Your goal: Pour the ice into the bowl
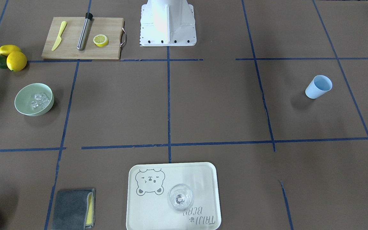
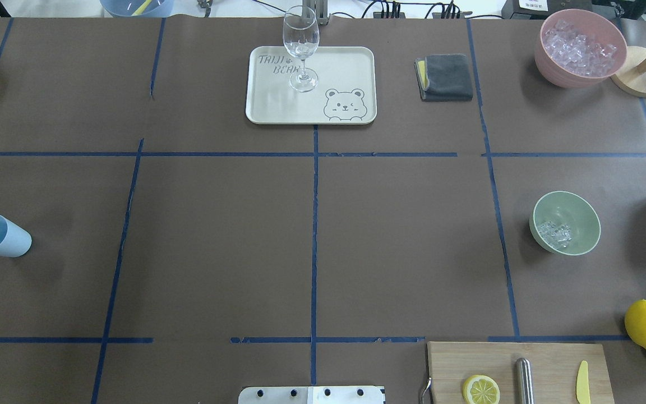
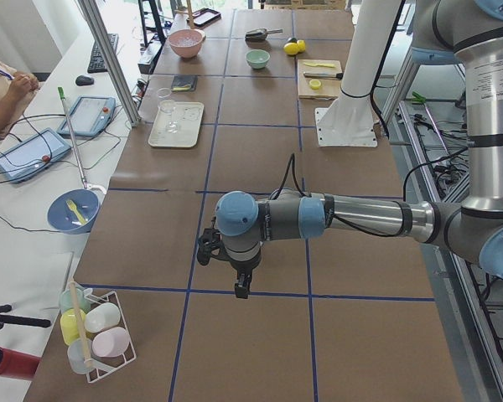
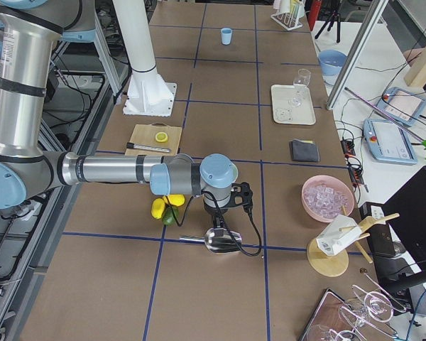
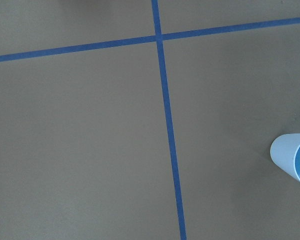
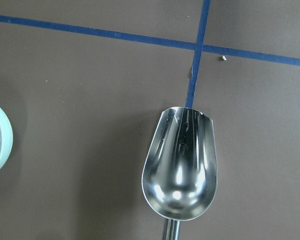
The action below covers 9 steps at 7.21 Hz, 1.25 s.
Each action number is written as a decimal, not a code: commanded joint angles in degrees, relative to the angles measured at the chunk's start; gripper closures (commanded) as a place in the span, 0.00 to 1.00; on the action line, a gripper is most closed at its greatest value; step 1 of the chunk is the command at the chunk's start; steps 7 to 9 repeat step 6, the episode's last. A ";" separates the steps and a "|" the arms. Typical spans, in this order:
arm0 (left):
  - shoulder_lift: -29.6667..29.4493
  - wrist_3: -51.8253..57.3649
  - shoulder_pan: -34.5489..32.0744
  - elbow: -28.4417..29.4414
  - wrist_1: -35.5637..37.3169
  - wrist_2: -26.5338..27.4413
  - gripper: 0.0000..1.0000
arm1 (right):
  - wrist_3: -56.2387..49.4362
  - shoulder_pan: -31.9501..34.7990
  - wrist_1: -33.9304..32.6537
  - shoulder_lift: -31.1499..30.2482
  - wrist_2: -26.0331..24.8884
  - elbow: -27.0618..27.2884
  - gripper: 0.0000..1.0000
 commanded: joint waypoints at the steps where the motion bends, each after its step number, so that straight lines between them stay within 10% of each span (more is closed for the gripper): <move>1: -0.12 -0.07 0.30 0.92 -1.76 -0.07 0.00 | 0.32 0.04 -0.04 -0.09 -1.24 1.28 0.00; 9: -0.82 -0.07 0.22 1.00 -1.85 -0.07 0.00 | 5.95 -0.22 1.19 -0.17 -3.35 0.67 0.00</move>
